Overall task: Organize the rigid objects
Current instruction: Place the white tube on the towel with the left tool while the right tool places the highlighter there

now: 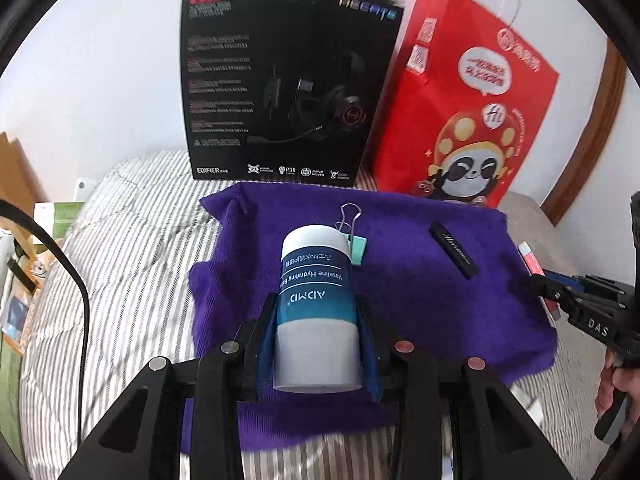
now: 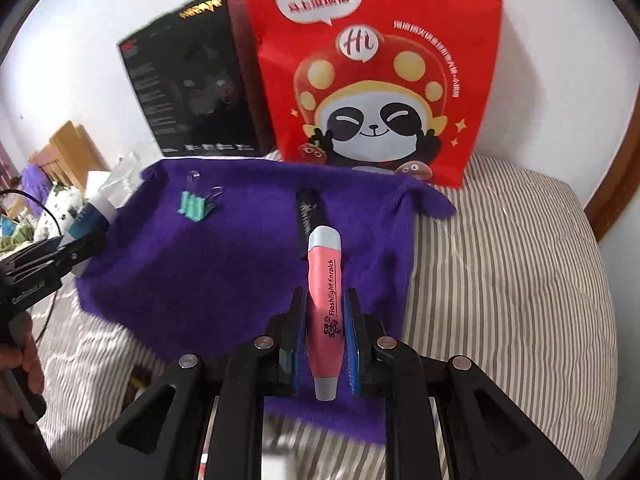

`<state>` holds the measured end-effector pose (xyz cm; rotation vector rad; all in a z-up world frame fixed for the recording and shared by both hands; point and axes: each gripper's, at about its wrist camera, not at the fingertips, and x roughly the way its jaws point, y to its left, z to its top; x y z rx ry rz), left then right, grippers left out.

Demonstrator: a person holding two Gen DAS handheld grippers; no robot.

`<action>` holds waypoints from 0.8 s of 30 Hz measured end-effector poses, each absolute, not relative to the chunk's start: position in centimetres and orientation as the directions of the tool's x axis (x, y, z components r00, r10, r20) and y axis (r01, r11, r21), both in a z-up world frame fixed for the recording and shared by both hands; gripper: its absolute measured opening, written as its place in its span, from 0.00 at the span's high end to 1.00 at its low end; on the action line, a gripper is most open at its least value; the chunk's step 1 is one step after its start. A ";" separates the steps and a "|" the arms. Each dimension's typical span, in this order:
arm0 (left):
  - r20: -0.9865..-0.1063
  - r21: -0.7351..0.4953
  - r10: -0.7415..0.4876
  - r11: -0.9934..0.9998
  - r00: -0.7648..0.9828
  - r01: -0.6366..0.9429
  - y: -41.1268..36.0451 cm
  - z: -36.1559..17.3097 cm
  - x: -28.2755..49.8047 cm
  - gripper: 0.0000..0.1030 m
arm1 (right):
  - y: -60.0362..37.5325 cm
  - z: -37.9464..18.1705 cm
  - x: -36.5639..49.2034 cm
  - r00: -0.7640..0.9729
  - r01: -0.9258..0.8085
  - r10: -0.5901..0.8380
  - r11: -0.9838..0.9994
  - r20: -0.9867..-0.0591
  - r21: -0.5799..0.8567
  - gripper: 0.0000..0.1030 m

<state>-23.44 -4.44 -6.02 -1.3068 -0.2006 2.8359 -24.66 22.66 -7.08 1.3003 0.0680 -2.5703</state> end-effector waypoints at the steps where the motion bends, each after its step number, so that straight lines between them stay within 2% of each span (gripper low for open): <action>1: -0.764 -0.122 0.065 -0.992 -0.643 0.044 -4.5 -6.4 -23.9 0.67 | 22.6 -7.4 -25.4 -0.559 0.245 -0.200 -0.967 -0.805 0.070 0.83; 10: -0.825 -0.106 0.047 -0.992 -0.563 0.073 -4.8 -9.5 -28.0 0.67 | 21.9 -10.4 -31.5 -0.495 0.226 -0.152 -0.973 -0.856 0.043 0.83; 24: -0.845 -0.048 -0.002 -0.996 -0.535 0.079 -4.7 -10.8 -29.5 0.67 | 20.9 -12.3 -34.0 -0.445 0.253 -0.122 -0.968 -0.887 0.006 0.83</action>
